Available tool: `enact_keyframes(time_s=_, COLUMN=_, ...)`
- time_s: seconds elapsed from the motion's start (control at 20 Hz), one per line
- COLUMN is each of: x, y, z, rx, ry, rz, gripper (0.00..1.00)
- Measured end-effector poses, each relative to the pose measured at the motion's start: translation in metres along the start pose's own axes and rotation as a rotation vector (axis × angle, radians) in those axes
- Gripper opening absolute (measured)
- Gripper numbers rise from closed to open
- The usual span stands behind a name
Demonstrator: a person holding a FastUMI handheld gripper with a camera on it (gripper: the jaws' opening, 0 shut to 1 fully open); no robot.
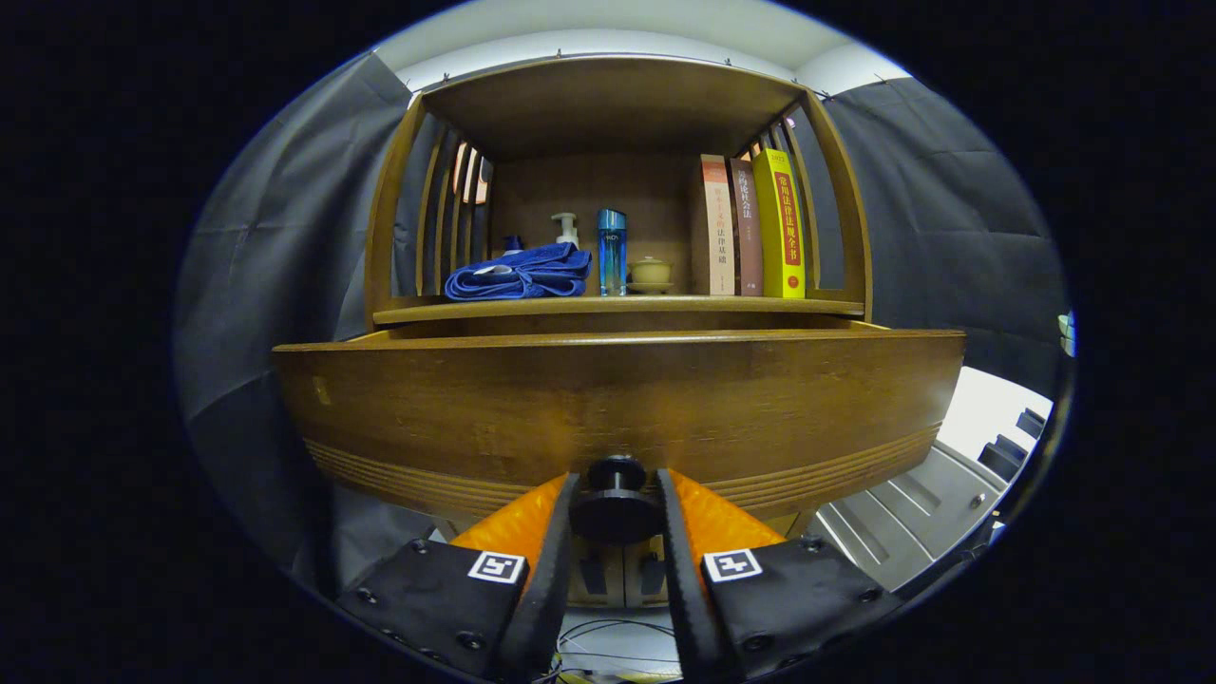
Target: Pull open the drawer, take out the items inside it, and place them on the countertop above the cabinet.
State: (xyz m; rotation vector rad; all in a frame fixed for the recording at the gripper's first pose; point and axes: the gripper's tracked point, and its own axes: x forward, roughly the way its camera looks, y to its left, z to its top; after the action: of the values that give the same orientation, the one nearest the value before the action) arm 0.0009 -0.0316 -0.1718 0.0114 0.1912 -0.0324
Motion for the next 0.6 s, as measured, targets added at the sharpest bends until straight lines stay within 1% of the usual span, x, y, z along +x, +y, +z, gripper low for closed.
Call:
enact_keyframes(time_s=0.05, x=0.0, y=0.0, z=0.002, rx=0.002, ry=-0.003, rz=0.002, gripper=0.57)
enact_keyframes(time_s=0.25, x=-0.003, y=0.004, z=0.017, rx=0.003, ry=-0.044, rz=0.017, gripper=0.87)
enact_keyframes(time_s=0.4, x=-0.01, y=0.0, z=0.059, rx=-0.013, ry=-0.144, rz=0.008, gripper=0.94)
enact_keyframes(time_s=0.6, x=-0.019, y=-0.013, z=0.145, rx=-0.001, ry=-0.265, rz=-0.019, gripper=0.94)
